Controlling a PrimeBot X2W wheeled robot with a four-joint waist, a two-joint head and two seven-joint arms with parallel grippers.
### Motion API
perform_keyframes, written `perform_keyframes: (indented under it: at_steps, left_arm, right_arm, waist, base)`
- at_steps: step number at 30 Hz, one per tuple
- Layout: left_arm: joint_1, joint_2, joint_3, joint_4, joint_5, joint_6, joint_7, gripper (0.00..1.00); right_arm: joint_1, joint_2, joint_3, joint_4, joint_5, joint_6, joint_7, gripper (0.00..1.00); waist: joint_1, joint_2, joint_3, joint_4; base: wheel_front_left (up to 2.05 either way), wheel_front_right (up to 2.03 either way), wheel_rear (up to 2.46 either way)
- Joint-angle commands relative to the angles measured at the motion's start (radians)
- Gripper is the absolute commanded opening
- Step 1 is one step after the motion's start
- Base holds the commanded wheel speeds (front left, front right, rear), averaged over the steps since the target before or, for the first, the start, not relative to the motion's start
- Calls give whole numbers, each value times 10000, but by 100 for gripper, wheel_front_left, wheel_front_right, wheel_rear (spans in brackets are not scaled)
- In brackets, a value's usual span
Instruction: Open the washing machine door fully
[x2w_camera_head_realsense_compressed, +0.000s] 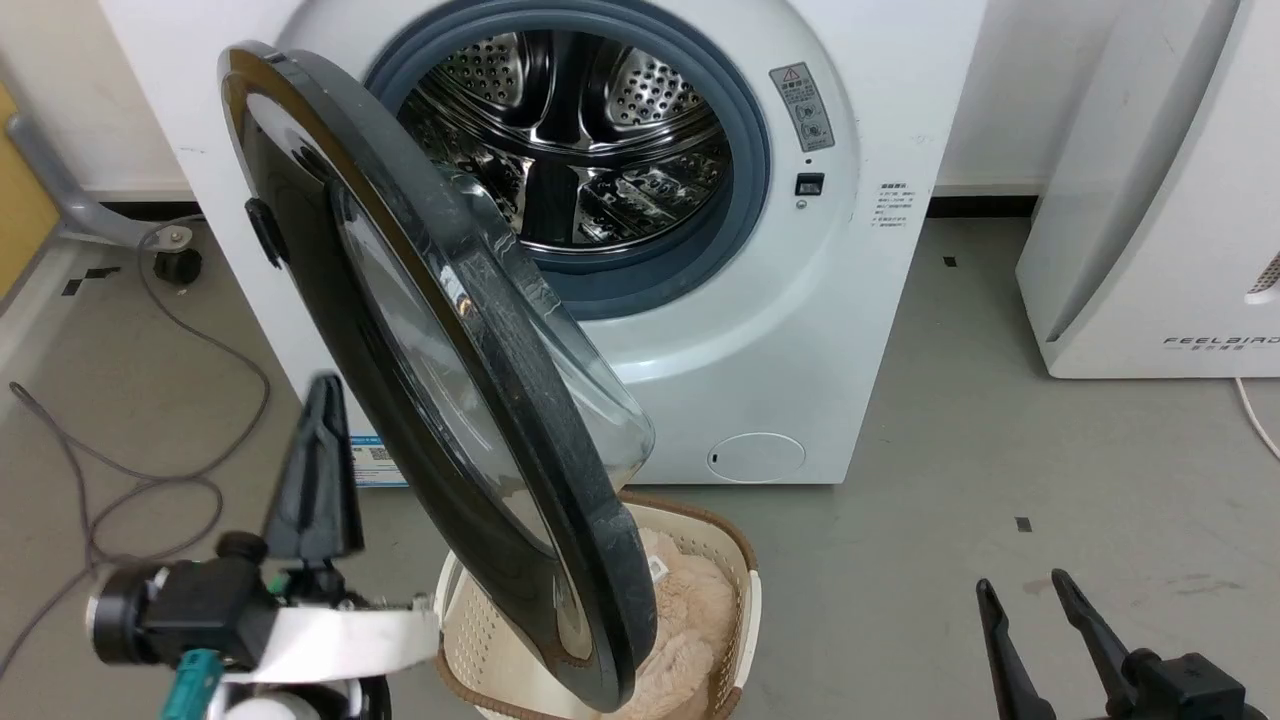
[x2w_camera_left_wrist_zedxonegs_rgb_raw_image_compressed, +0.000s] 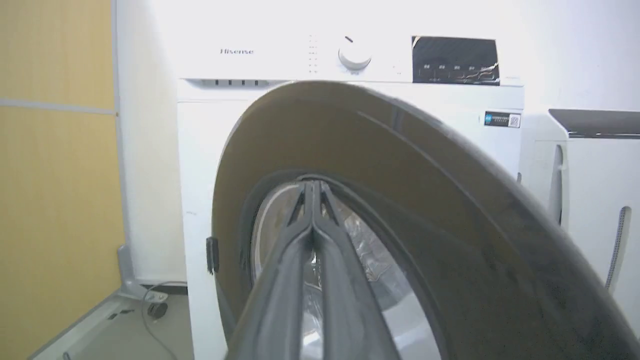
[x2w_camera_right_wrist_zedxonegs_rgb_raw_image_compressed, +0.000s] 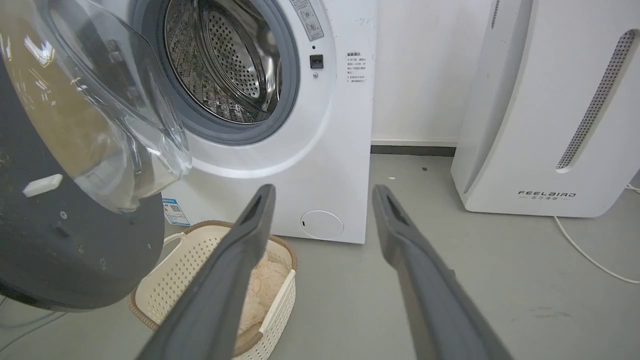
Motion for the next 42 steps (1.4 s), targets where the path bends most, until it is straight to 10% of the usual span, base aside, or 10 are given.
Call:
perform_keyframes:
  at_steps: [1,18,35,42]
  left_arm:
    - [-241,18,19,-587,106,82,-46,0]
    - [-1305,-138,-2224,-3725,-110,-374,18,0]
    - [430,185,-5886,-1157,-446,-1035,1880,0]
    - [620,111,-5397,517,-549,-219,2075,0]
  right_arm:
    - [-173,35,-3,14,-3,8,-97,100]
    - [-178,35,0,-50,-196,8,-182,100]
    - [-39,35,-28,-149,-382,8,-182,100]
    - [-60,36,28,-90,-345,8,-178,100]
  waist:
    - [0,0,-1,5]
    - [0,0,-71,-69]
    - [0,0,-146,-119]
    - [0,0,-116,-204]
  base:
    - [0,0,0]
    - [0,0,0]
    - [0,0,0]
    - [0,0,0]
